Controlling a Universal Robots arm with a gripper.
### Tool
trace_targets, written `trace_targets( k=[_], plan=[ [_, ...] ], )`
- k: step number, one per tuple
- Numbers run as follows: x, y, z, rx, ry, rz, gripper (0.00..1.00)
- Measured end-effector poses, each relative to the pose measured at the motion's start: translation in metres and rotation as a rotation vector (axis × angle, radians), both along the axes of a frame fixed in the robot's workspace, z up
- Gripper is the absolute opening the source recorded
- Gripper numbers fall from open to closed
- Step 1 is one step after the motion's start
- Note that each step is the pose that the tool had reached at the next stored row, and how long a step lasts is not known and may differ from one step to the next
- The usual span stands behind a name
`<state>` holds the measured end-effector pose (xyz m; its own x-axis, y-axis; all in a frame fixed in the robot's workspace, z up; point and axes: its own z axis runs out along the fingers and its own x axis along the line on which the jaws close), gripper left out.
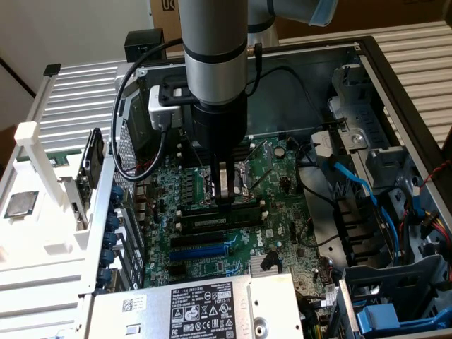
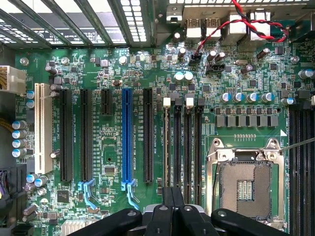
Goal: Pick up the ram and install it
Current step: 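Press down the ram until it locks into place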
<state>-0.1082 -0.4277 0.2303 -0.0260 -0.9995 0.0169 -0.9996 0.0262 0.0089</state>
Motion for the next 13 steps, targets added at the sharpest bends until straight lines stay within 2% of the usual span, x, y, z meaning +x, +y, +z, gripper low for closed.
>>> trace_targets(
  k=[13],
  plan=[
    [0.0000,0.0000,-0.0030,-0.0002,0.0001,0.000,0.10]
  ],
)
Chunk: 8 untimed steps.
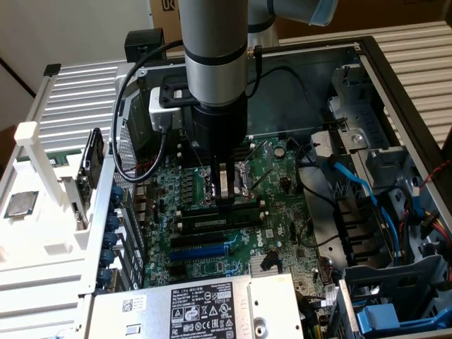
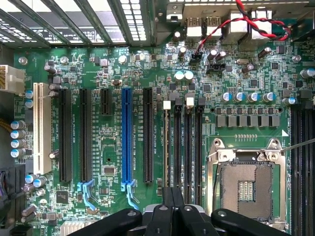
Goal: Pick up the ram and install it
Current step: 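Press down the ram until it locks into place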
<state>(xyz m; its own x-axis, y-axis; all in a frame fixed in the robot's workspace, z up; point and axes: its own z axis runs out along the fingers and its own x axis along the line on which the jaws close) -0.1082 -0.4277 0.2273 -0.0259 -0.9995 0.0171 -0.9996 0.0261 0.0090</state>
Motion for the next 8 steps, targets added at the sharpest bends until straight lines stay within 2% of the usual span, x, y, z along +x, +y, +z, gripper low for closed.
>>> trace_targets(
  k=[8],
  plan=[
    [0.0000,0.0000,-0.0002,0.0005,-0.0002,0.000,0.10]
  ],
)
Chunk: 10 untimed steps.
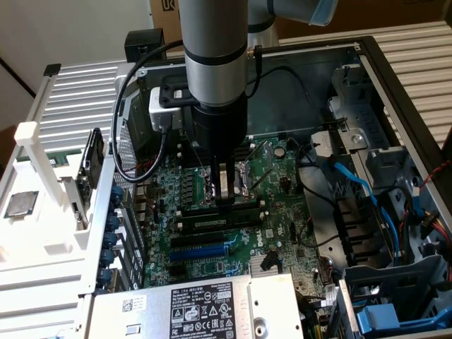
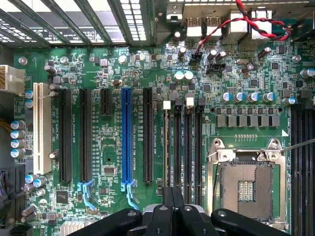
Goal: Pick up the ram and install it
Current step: 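Press down the ram until it locks into place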
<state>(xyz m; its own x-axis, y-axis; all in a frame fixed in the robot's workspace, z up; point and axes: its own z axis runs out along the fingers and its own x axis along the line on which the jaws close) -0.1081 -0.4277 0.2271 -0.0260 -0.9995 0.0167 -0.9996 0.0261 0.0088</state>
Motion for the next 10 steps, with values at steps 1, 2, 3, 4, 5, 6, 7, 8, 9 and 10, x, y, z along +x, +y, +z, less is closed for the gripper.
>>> trace_targets(
  k=[1,2,3,4,5,6,7,8,9,10],
  plan=[
    [0.0000,0.0000,0.0000,0.0000,0.0000,0.000,0.10],
    [0.0000,0.0000,0.0000,-0.0001,0.0001,0.000,0.10],
    [0.0000,0.0000,0.0000,-0.0001,0.0001,0.000,0.10],
    [0.0000,0.0000,0.0000,-0.0001,0.0001,0.000,0.10],
    [0.0000,0.0000,0.0000,-0.0001,0.0001,0.000,0.10],
    [0.0000,0.0000,-0.0001,0.0000,0.0000,0.000,0.10],
    [0.0000,0.0000,-0.0001,0.0000,0.0000,0.000,0.10],
    [0.0000,0.0000,0.0000,0.0001,-0.0002,0.000,0.10],
    [-0.0001,0.0001,0.0002,0.0003,-0.0002,0.000,0.10],
    [-0.0001,0.0001,0.0007,0.0006,-0.0004,0.000,0.10]
  ],
)
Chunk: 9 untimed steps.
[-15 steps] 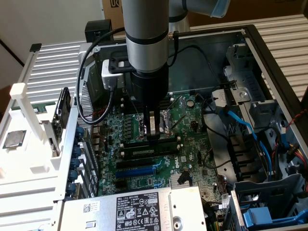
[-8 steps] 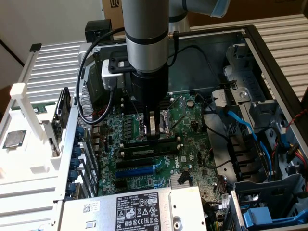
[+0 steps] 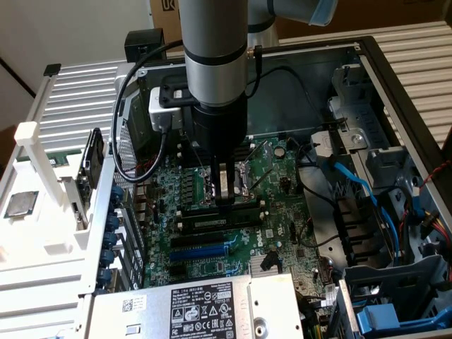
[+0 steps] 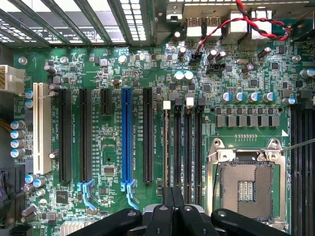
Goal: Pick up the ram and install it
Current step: 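Press down the ram until it locks into place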
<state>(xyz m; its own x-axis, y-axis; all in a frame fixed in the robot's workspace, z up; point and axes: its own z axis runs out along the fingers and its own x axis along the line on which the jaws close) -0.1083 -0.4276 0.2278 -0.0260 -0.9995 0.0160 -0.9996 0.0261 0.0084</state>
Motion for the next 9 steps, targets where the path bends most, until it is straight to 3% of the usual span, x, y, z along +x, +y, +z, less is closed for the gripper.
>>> trace_targets(
  k=[9],
  plan=[
    [-0.0008,0.0000,0.0083,-0.0005,0.0004,0.000,0.10]
  ],
)
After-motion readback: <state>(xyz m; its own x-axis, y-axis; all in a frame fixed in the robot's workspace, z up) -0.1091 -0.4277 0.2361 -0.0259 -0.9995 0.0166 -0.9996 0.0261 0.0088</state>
